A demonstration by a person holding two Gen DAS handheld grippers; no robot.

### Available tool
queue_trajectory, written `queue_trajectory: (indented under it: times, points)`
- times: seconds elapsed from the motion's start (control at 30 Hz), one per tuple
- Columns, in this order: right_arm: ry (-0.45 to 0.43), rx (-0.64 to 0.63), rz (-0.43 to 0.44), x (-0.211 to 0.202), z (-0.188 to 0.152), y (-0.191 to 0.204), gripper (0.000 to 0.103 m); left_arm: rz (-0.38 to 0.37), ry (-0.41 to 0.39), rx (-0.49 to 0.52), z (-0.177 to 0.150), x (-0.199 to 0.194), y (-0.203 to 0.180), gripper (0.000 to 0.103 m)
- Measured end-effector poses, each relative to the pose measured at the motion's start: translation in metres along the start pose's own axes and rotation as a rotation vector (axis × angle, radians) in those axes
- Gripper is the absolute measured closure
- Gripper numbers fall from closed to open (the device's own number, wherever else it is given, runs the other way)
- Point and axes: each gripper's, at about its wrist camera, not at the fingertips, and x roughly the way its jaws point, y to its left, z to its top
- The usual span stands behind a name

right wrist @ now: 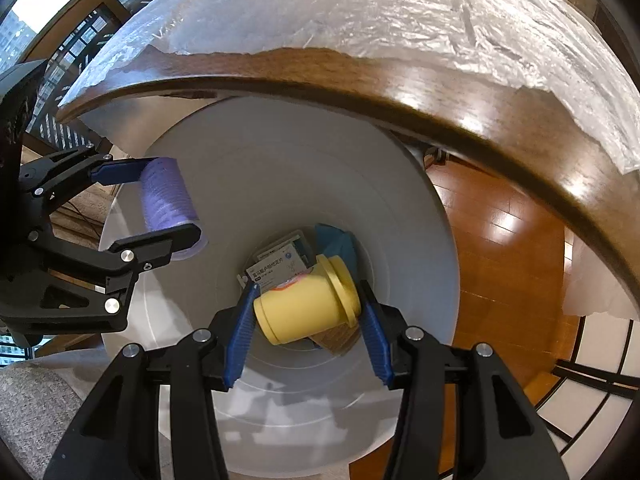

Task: Collect trash
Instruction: 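Open both tools to drop the purple roller and yellow cup into the bin, then move the right tool to the second purple roller while the left tool approaches the white paper ball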

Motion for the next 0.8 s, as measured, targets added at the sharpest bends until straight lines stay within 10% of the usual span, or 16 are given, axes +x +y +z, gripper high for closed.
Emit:
queue_trajectory:
  times: [0.43, 0.53, 0.8]
  points:
    - [0.014, 0.023, 0.003, 0.003, 0.001, -0.006, 0.054, -0.022, 0.021, 0.0, -0.008, 0.018, 0.001, 0.03]
    - [-0.002, 0.051, -0.002, -0.002, 0.001, -0.009, 0.031, -0.031, 0.034, 0.018, -0.008, 0.021, -0.002, 0.027]
    - [-0.08, 0.056, -0.044, -0.041, 0.001, -0.013, 0.028, 0.013, -0.018, 0.012, -0.011, -0.005, 0.0, 0.022]
